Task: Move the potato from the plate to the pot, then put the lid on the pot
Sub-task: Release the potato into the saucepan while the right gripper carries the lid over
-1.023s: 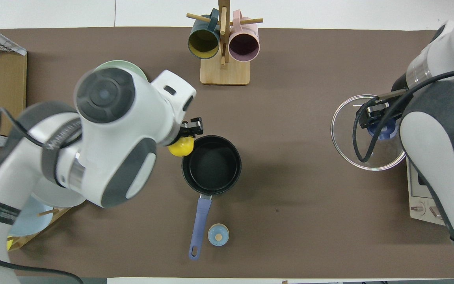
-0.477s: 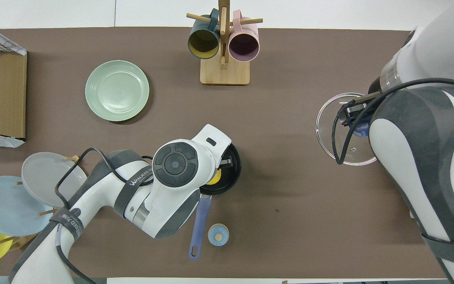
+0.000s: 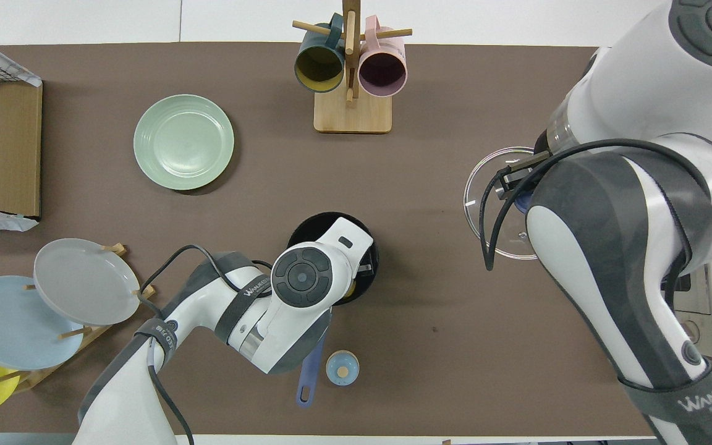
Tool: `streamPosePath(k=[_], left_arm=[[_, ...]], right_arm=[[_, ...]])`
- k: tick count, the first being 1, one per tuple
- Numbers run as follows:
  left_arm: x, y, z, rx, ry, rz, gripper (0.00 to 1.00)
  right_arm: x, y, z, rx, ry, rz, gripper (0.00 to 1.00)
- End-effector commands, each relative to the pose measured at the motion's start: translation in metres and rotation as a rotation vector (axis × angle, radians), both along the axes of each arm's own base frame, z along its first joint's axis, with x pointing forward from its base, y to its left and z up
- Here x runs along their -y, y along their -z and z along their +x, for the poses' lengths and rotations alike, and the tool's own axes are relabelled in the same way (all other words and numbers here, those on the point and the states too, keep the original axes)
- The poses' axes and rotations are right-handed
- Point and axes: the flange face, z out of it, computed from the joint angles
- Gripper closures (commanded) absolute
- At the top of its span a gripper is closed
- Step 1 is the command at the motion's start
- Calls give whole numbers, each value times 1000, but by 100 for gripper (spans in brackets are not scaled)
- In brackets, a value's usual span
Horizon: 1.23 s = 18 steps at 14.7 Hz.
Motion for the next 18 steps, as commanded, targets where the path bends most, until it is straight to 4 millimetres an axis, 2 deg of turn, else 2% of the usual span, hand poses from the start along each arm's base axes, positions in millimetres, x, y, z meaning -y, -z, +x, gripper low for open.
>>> streamPosePath(k=[1, 3, 4, 5, 7, 9, 12, 14, 16, 17, 18], left_arm=[[-2, 6, -4, 11, -2, 5, 100], [-2, 9, -5, 12, 17, 15, 100], [-2, 8, -4, 12, 17, 15, 57], [-2, 7, -4, 11, 17, 16, 1], [-4, -5, 1, 17, 12, 11, 0], [-6, -38, 10, 9, 13, 22, 0], [-27, -109, 45, -37, -22, 53, 0], [-59, -160, 77, -51, -35, 47, 0], [-95, -208, 101, -31, -18, 24, 0], [-124, -233, 112, -13, -15, 18, 0], [-160, -250, 123, -9, 13, 22, 0]], right_arm=[[1, -4, 1, 16, 14, 23, 100], [-1, 0, 0, 11, 14, 21, 100], [-1, 2, 0, 11, 14, 21, 100], [-4, 1, 0, 16, 26, 21, 100], [-13, 3, -3, 18, 34, 20, 100], [-23, 11, -2, 15, 40, 18, 100], [-56, 23, -4, 28, 65, 21, 100], [-83, 33, -7, 35, 91, 21, 100], [-112, 47, -9, 48, 130, 26, 100], [-132, 52, -15, 64, 157, 40, 100], [-141, 56, -18, 70, 183, 60, 100]])
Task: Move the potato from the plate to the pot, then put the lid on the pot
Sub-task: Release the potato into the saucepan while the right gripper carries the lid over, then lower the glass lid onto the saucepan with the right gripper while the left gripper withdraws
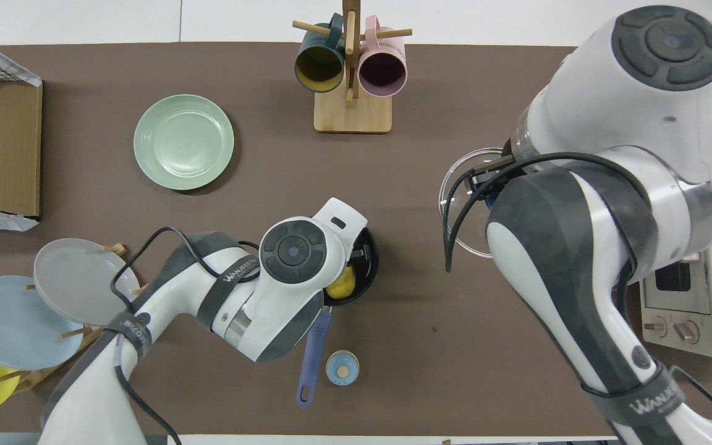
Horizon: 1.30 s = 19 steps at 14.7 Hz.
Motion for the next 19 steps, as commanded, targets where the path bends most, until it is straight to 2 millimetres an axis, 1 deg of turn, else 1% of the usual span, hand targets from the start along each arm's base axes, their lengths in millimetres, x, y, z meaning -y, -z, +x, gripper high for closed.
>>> streamPosePath(k=[1, 2, 3, 4, 5, 6, 7, 9, 10, 11, 12, 13, 15, 16, 17, 19], left_arm=[[-86, -46, 26, -6, 72, -4, 0], [-115, -53, 33, -4, 96, 2, 0], [-140, -59, 40, -2, 104, 8, 0], [-164, -62, 45, -5, 111, 11, 0], [-182, -62, 47, -11, 107, 14, 0], [-198, -62, 49, -18, 107, 17, 0], [-213, -68, 47, -11, 112, 17, 0], [-229, -70, 47, -16, 95, 24, 0], [-232, -73, 46, -18, 96, 47, 0], [-234, -86, 45, -9, 98, 71, 0], [-234, -99, 45, -8, 99, 76, 0], [-234, -107, 44, -20, 98, 78, 0], [-230, -110, 39, -44, 107, 86, 0], [-231, -114, 37, -30, 109, 110, 0], [-230, -108, 35, -43, 113, 118, 0], [-230, -100, 20, -62, 111, 121, 0]], right_arm=[[-22, 8, -8, 24, 62, 59, 100], [-33, 15, -13, 18, 51, 68, 100], [-54, 23, -19, 18, 47, 71, 100], [-82, 38, -25, 18, 56, 60, 100], [-118, 56, -31, 10, 75, 49, 100], [-148, 67, -37, 10, 79, 36, 100], [-165, 75, -42, 32, 65, 14, 100], [-167, 78, -43, 51, 51, -1, 100], [-165, 79, -42, 46, 56, -5, 100], [-165, 79, -42, 48, 56, -1, 100], [-165, 84, -43, 42, 55, -5, 100], [-164, 87, -45, 34, 56, -12, 100], [-163, 94, -49, 16, 53, -29, 100], [-163, 95, -50, 10, 56, -29, 100], [-162, 96, -52, -4, 60, -32, 100], [-161, 92, -54, -24, 64, -49, 100]])
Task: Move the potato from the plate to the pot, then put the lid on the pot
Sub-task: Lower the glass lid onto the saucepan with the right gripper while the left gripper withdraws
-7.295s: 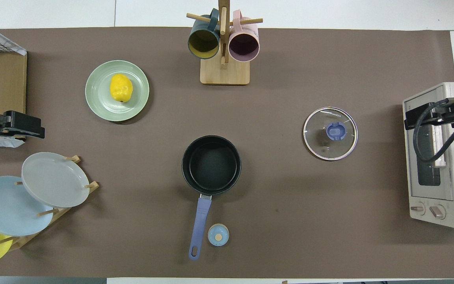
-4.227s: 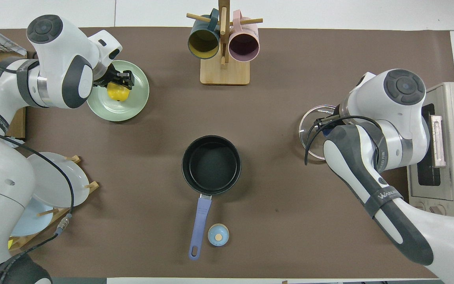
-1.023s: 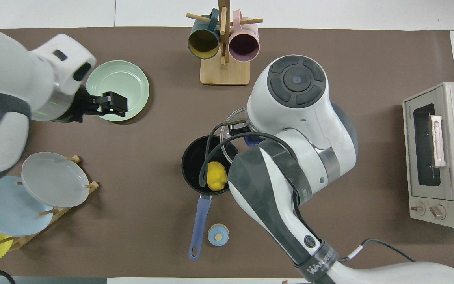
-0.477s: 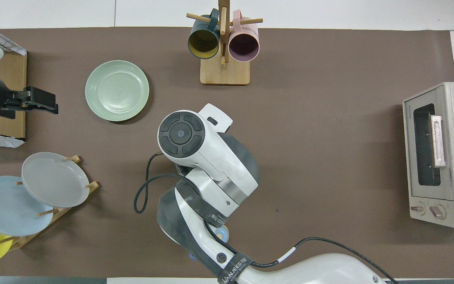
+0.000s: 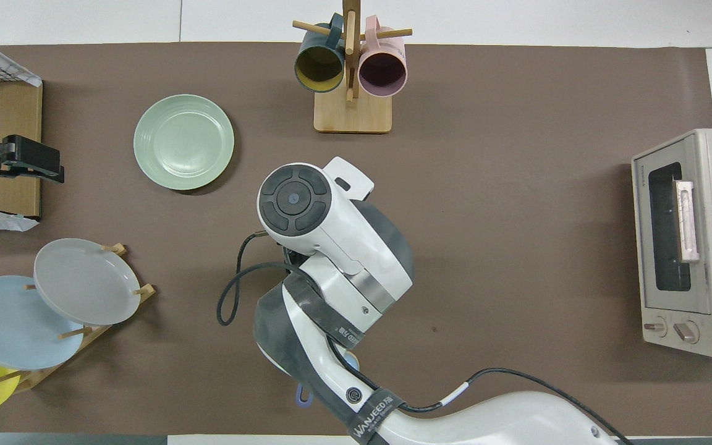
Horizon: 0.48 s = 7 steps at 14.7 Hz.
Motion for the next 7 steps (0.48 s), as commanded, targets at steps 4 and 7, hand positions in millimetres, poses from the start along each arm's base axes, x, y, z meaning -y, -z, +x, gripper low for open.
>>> streamPosePath(k=[4, 7], left_arm=[[14, 11, -22, 15, 32, 27, 0], [16, 3, -19, 31, 33, 21, 0]], right_arm=[[-1, 0, -9, -34, 49, -22, 100], [-1, -1, -9, -69, 75, 16, 100]])
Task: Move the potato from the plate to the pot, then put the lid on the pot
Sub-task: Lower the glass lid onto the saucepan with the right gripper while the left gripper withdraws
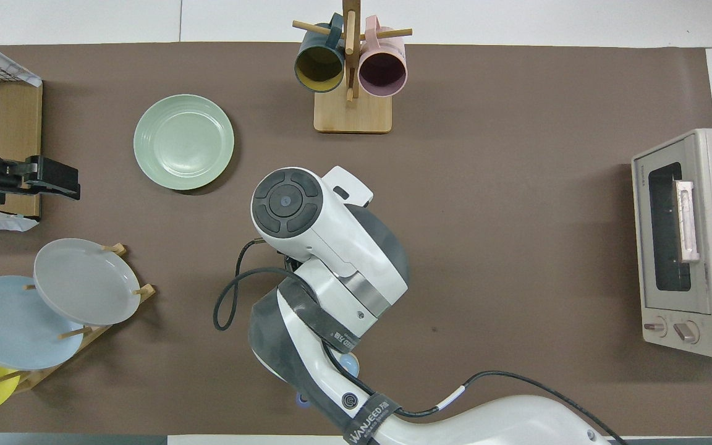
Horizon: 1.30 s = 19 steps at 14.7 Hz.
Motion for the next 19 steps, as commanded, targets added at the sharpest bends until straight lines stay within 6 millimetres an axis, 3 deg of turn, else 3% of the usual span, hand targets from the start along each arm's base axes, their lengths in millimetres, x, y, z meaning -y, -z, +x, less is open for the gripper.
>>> streamPosePath(k=[1, 5, 12, 13, 14, 17, 19], left_arm=[[0, -7, -5, 26, 4, 17, 0], [2, -3, -11, -10, -8, -49, 0], [2, 0, -17, -52, -53, -46, 0], [2, 0, -18, -53, -53, -47, 0], [2, 1, -17, -58, -53, -48, 0], [1, 0, -16, -53, -58, -66, 0], [2, -1, -16, -48, -57, -68, 0]], right_arm=[[2, -4, 0, -32, 40, 33, 100], [13, 0, 7, -54, 80, 44, 100], [12, 5, 4, -47, 75, 43, 97], [12, 4, 4, -45, 75, 45, 59], [10, 4, 3, -36, 59, 38, 1], [12, -10, 8, -18, 61, 46, 0], [24, -43, 16, 22, 77, 76, 0]])
